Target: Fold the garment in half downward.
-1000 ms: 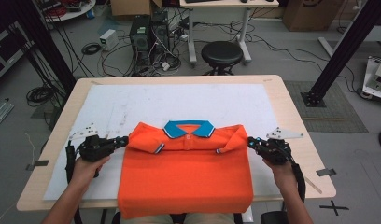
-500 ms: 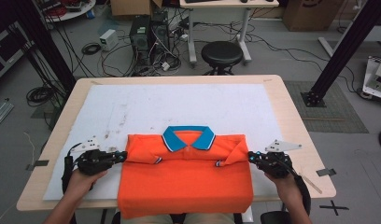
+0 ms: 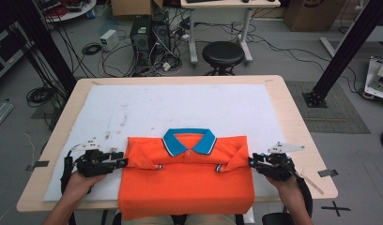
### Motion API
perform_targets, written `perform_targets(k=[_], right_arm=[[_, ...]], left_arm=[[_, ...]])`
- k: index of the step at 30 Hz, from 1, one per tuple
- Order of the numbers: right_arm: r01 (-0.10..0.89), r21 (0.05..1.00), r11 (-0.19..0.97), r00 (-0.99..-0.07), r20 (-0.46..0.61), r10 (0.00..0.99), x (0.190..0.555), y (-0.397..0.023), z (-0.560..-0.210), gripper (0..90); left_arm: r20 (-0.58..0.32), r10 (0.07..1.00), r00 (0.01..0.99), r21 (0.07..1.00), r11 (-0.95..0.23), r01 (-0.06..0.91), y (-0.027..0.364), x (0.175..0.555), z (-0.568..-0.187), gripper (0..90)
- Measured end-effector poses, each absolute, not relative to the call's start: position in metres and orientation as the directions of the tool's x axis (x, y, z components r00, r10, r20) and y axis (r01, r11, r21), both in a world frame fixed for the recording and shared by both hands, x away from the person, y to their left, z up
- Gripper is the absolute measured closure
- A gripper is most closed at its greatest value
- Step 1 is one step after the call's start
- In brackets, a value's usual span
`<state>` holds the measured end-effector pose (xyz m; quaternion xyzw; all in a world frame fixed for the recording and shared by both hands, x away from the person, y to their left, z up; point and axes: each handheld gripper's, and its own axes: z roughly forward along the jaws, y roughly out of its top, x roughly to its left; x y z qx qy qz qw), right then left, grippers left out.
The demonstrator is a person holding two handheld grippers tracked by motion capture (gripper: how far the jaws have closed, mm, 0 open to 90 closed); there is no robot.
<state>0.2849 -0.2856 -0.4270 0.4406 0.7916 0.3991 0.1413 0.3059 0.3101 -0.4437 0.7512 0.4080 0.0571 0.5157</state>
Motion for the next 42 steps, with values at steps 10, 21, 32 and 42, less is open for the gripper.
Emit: perform_targets(k=[10,21,32,42], right_arm=[[0.578,0.788,0.211,-0.474,0.113,0.873,0.34,-0.289,-0.419,60.8],[0.637,0.742,0.208,-0.471,0.161,0.867,0.376,-0.277,-0.435,60.3],[0.642,0.684,0.345,-0.544,0.09,0.834,0.378,-0.268,-0.439,85.6],[0.559,0.765,0.32,-0.479,-0.017,0.878,0.4,-0.268,-0.414,86.3]], left_arm=[[-0.367,0.736,0.569,0.841,0.002,0.54,0.318,0.349,-0.433,43.3],[-0.313,0.752,0.58,0.765,-0.162,0.623,0.291,0.373,-0.45,55.1],[-0.276,0.763,0.584,0.794,-0.162,0.586,0.289,0.372,-0.448,83.7],[-0.294,0.793,0.534,0.825,-0.071,0.56,0.291,0.397,-0.428,84.1]])
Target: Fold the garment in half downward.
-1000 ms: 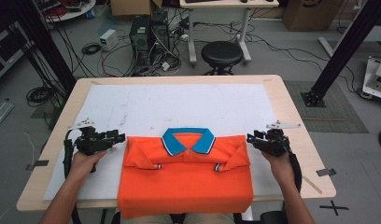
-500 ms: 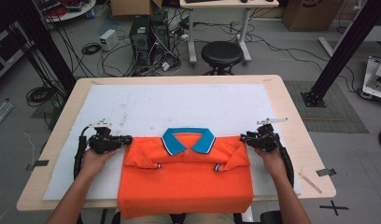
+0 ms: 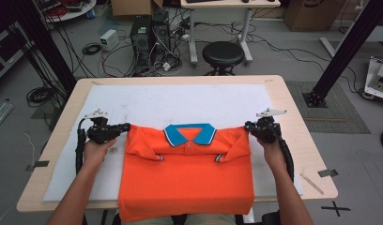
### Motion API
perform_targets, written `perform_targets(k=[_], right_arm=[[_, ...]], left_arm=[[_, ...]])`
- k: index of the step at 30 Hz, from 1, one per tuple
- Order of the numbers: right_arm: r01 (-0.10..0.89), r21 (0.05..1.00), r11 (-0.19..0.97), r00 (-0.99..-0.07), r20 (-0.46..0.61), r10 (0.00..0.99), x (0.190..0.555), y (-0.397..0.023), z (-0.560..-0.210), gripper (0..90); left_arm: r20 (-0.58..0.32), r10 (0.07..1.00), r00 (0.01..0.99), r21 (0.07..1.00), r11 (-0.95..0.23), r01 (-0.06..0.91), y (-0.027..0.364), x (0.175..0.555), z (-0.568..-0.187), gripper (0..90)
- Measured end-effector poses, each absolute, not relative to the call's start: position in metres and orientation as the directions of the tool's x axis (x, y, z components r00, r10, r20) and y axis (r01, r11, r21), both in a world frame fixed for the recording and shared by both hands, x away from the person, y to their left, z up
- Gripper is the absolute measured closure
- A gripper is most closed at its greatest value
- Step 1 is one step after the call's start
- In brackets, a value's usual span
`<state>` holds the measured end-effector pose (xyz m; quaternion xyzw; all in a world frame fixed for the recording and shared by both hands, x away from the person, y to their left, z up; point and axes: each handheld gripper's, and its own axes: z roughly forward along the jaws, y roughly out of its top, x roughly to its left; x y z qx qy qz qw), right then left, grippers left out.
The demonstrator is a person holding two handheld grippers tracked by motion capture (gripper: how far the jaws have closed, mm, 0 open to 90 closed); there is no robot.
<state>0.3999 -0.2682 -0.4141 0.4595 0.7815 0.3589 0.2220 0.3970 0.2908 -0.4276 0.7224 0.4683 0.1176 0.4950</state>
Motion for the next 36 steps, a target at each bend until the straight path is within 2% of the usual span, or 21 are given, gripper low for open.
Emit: perform_targets(k=[3,7,15,23,24,25,26,27,29,32,34,36], right_arm=[[0.551,0.777,0.305,-0.462,-0.021,0.887,0.409,-0.268,-0.409,86.3],[0.548,0.795,0.26,-0.409,-0.016,0.912,0.441,-0.269,-0.398,86.2],[0.536,0.819,0.205,-0.356,0.0,0.934,0.474,-0.269,-0.392,86.2],[0.57,0.806,0.161,-0.294,0.018,0.956,0.492,-0.261,-0.41,85.8],[0.573,0.804,0.158,-0.286,0.015,0.958,0.492,-0.26,-0.412,85.4],[0.574,0.805,0.153,-0.283,0.019,0.959,0.492,-0.259,-0.413,83.9],[0.581,0.798,0.157,-0.291,0.024,0.956,0.493,-0.257,-0.414,77.2],[0.581,0.798,0.157,-0.291,0.024,0.956,0.493,-0.257,-0.414,77.2],[0.576,0.803,0.152,-0.294,0.03,0.955,0.492,-0.256,-0.413,65.6],[0.571,0.81,0.135,-0.307,0.058,0.95,0.488,-0.258,-0.407,59.1],[0.567,0.813,0.132,-0.314,0.065,0.947,0.488,-0.258,-0.406,57.5],[0.572,0.811,0.121,-0.354,0.112,0.928,0.487,-0.256,-0.404,54.6]], left_arm=[[-0.291,0.797,0.529,0.838,-0.054,0.543,0.288,0.412,-0.419,84.1],[-0.3,0.805,0.512,0.849,-0.019,0.528,0.286,0.434,-0.41,84.1],[-0.315,0.825,0.469,0.852,0.028,0.523,0.283,0.467,-0.414,84.1],[-0.299,0.84,0.452,0.851,0.021,0.524,0.274,0.48,-0.427,82.7],[-0.306,0.842,0.444,0.846,0.027,0.532,0.273,0.48,-0.429,79.6],[-0.322,0.846,0.424,0.842,0.052,0.537,0.274,0.48,-0.431,72.6],[-0.339,0.843,0.418,0.838,0.069,0.541,0.275,0.48,-0.431,59.2],[-0.344,0.842,0.417,0.836,0.073,0.543,0.275,0.48,-0.43,59.2],[-0.33,0.839,0.433,0.846,0.06,0.529,0.274,0.477,-0.424,54.2],[-0.344,0.81,0.476,0.85,0.052,0.525,0.269,0.474,-0.421,47.8],[-0.356,0.782,0.512,0.85,0.044,0.524,0.264,0.474,-0.421,47.5],[-0.374,0.763,0.527,0.844,0.043,0.535,0.259,0.476,-0.423,44.4]])
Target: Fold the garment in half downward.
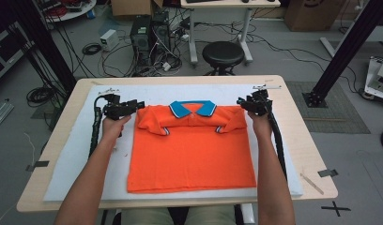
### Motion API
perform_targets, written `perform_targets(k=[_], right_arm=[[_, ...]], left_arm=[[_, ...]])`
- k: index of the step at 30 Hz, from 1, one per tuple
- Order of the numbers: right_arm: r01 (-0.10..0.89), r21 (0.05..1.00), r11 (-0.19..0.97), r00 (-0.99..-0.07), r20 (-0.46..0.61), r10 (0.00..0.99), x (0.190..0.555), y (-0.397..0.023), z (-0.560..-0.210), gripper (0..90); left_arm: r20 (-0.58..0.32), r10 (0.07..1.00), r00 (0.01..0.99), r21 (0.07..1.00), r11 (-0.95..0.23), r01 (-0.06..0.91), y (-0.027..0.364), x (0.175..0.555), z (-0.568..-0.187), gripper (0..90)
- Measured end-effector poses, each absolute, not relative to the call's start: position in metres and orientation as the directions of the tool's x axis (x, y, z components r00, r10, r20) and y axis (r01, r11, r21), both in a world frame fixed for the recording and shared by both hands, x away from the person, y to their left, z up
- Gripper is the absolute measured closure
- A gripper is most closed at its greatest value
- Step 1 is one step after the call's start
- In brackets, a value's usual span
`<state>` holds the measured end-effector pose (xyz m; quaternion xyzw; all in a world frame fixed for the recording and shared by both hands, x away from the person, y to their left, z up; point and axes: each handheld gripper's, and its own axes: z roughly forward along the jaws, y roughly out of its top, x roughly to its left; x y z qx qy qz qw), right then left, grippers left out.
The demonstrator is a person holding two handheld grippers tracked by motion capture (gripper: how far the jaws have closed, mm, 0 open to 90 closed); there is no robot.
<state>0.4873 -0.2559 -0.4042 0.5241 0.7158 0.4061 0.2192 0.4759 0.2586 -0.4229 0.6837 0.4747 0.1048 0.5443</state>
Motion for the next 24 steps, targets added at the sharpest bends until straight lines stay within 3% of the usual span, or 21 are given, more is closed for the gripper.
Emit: perform_targets(k=[5,9,10,13,14,15,17,24], right_arm=[[0.586,0.793,0.166,-0.424,0.125,0.897,0.488,-0.241,-0.408,52.8],[0.616,0.757,0.217,-0.476,0.139,0.868,0.492,-0.221,-0.418,52.5],[0.621,0.748,0.235,-0.489,0.135,0.862,0.493,-0.217,-0.421,52.5],[0.622,0.729,0.287,-0.523,0.113,0.845,0.495,-0.201,-0.427,55.2],[0.622,0.729,0.287,-0.523,0.113,0.845,0.495,-0.201,-0.427,55.2],[0.627,0.72,0.297,-0.523,0.107,0.845,0.496,-0.198,-0.429,60.8],[0.642,0.689,0.337,-0.539,0.092,0.838,0.495,-0.195,-0.433,87.7],[0.58,0.721,0.38,-0.572,0.028,0.82,0.485,-0.195,-0.422,90.0]], left_arm=[[-0.428,0.724,0.542,0.799,0.024,0.6,0.248,0.481,-0.434,42.3],[-0.418,0.714,0.561,0.775,-0.042,0.631,0.24,0.481,-0.441,42.8],[-0.411,0.716,0.564,0.773,-0.055,0.632,0.238,0.481,-0.442,47.3],[-0.367,0.723,0.585,0.777,-0.107,0.621,0.233,0.479,-0.442,76.0],[-0.355,0.727,0.588,0.78,-0.117,0.615,0.232,0.478,-0.442,76.0],[-0.352,0.728,0.588,0.785,-0.114,0.609,0.23,0.478,-0.442,81.8],[-0.335,0.731,0.594,0.792,-0.122,0.597,0.23,0.477,-0.441,85.3],[-0.351,0.72,0.598,0.836,-0.046,0.547,0.241,0.464,-0.436,85.3]])
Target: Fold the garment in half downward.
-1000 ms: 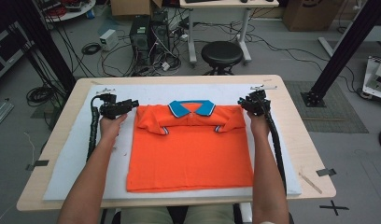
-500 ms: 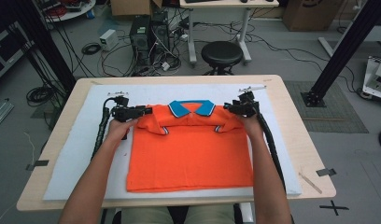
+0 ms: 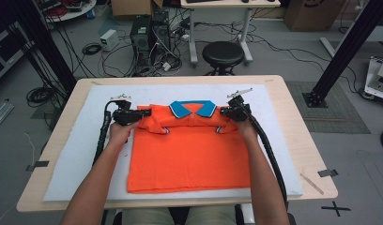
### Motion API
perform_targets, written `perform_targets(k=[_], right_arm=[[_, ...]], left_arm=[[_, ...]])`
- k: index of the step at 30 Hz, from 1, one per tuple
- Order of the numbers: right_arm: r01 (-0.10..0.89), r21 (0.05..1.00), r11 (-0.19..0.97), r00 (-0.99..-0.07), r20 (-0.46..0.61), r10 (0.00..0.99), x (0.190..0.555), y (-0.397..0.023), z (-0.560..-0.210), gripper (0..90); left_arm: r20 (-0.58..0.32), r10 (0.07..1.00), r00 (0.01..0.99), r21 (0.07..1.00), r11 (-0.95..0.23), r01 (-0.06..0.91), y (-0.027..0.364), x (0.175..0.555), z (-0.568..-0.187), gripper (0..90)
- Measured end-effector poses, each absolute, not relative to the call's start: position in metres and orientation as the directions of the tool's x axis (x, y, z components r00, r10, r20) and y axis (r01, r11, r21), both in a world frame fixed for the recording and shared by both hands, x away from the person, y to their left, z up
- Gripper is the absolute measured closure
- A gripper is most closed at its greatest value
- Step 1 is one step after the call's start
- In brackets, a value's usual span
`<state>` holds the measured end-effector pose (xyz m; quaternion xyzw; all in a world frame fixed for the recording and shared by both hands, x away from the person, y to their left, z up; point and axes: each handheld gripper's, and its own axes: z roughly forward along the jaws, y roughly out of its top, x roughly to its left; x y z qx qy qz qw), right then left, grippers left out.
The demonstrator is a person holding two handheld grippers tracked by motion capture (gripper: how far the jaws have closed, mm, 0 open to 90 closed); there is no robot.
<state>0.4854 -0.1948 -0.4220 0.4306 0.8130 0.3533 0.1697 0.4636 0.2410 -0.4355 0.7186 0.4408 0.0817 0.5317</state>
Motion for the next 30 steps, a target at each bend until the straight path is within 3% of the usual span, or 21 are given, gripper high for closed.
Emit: perform_targets(k=[13,23,30], right_arm=[[0.482,0.804,0.349,-0.634,0.044,0.772,0.434,-0.217,-0.405,90.0],[0.48,0.795,0.371,-0.672,0.062,0.738,0.401,-0.223,-0.42,90.0],[0.492,0.793,0.36,-0.671,0.083,0.736,0.4,-0.224,-0.424,88.2]], left_arm=[[-0.323,0.675,0.664,0.878,-0.049,0.477,0.252,0.426,-0.438,84.9],[-0.273,0.692,0.668,0.876,-0.108,0.47,0.258,0.404,-0.44,83.4],[-0.207,0.723,0.66,0.888,-0.144,0.436,0.254,0.399,-0.442,83.2]])
